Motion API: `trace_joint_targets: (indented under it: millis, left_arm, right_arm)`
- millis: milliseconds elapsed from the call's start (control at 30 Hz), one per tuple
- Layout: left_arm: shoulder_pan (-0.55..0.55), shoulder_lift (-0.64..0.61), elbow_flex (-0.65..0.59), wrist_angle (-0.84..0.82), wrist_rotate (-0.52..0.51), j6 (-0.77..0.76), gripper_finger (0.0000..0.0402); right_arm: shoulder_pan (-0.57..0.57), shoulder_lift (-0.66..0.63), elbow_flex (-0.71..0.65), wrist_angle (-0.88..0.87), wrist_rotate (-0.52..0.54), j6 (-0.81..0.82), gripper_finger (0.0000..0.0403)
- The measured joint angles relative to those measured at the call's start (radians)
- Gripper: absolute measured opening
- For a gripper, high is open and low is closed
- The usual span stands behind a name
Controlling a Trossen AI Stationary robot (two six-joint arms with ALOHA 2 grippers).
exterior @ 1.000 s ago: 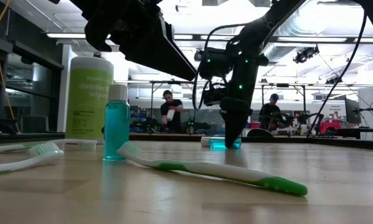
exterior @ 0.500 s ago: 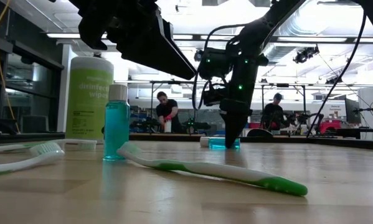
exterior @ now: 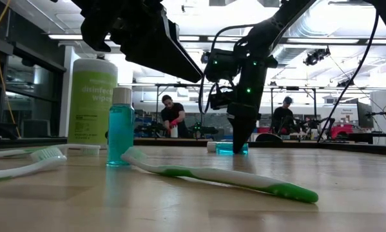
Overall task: Pick & Place toothbrushing station
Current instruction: Put the top blue mouthwash bottle into the middle section of the transparent organizer
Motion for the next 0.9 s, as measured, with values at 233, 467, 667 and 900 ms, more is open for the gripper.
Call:
trace_joint_targets:
  millis: [233,467,667,900]
  left_arm:
    - [0.000,0.000,0.000,0.000,0.000,0.000,0.0122]
    - [0.000,0.000,0.000,0.000,0.000,0.000,0.0122]
    - [0.000,0.000,0.000,0.000,0.000,0.000,0.0122]
    - [0.000,0.000,0.000,0.000,0.000,0.000,0.0122]
  right_arm:
    - [0.000,0.000,-0.001,0.000,0.002,-0.002,0.0123]
    - [0.000,0.000,-0.001,0.000,0.002,-0.003,0.0121]
    - [0.000,0.000,-0.001,0.006,0.000,-0.003,0.0120]
    - [0.012,-0.036,-0.005,0.014,0.002,-0.007,0.0119]
